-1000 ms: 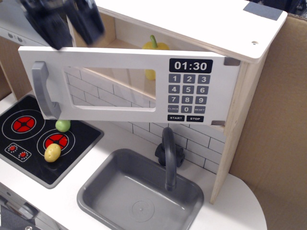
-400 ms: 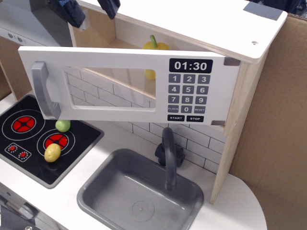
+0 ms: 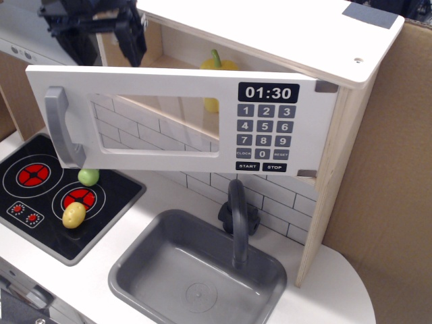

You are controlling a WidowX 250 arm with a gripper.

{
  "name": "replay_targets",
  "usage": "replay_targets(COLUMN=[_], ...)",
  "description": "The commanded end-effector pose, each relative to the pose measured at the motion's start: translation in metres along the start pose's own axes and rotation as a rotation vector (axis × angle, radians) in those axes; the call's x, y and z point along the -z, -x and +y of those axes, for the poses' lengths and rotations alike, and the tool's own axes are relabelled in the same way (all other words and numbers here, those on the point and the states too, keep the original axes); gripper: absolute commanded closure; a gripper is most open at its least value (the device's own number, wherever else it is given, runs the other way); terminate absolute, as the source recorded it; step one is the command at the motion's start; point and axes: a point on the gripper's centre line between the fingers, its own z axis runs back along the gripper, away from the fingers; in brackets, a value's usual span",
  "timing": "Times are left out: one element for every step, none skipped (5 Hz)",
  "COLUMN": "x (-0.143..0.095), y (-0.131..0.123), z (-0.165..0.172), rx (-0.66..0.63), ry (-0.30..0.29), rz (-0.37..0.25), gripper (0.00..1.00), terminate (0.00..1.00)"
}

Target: Open microwave

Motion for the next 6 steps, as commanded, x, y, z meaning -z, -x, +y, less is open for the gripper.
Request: replay_targets(x=[-0.021, -0.018, -0.013, -0.001, 0.010, 0.011], y=[0.012, 0.029, 0.044, 0.054, 0.063, 0.062], z=[-0.006, -0.032, -0.058, -0.079, -0.095, -0.099], rx=[0.018, 0.054, 0.096, 0.119, 0.146, 0.128], ry=[-0.043, -0.030, -0.034, -0.036, -0.031, -0.029], rz=[-0.022, 0.055, 0.096, 0.101, 0.106, 0.093], gripper=[0.00, 0.00, 0.00, 0.00, 0.00, 0.00], terminate=[0.00, 0.00, 0.00, 0.00, 0.00, 0.00])
